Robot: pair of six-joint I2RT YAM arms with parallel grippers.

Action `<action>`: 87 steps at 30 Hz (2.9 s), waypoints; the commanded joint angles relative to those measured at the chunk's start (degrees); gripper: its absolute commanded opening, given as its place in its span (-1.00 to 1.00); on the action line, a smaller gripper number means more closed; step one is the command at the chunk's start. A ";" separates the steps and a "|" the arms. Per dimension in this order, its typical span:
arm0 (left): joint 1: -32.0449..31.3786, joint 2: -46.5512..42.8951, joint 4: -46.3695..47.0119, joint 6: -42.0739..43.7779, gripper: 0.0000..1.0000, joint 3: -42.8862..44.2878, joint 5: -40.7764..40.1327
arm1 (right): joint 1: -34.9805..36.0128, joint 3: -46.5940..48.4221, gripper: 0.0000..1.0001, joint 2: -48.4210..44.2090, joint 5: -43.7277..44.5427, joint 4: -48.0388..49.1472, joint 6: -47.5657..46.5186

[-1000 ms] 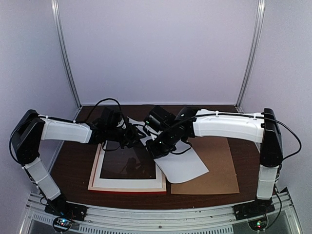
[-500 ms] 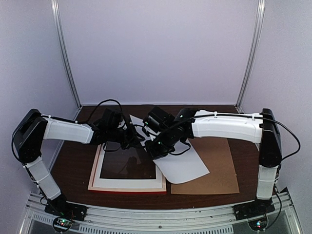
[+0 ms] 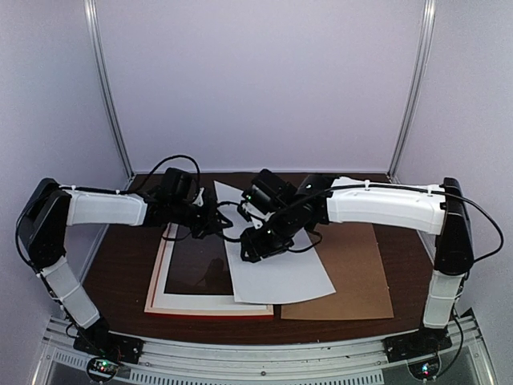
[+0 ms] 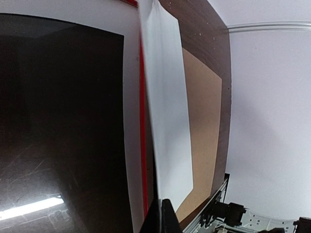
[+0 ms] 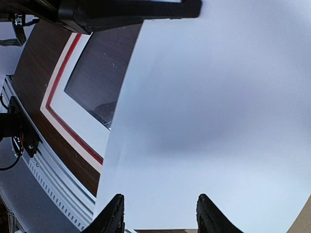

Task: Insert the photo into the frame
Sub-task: Pass from the right arm to the left, then place the photo on the mat board.

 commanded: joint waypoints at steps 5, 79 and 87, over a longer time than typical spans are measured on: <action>9.69 -8.06 -29.87 22.40 -1.00 10.76 10.54 | -5.11 -5.09 0.04 -11.39 4.09 -3.51 -2.33; 20.31 4.51 -52.65 42.15 -0.07 23.78 -7.30 | -11.69 -14.41 0.11 -9.10 5.79 -1.23 -4.35; 20.31 -1.41 -54.46 43.95 0.61 23.85 -18.88 | -11.89 -16.17 0.32 -11.22 9.61 -1.44 -5.07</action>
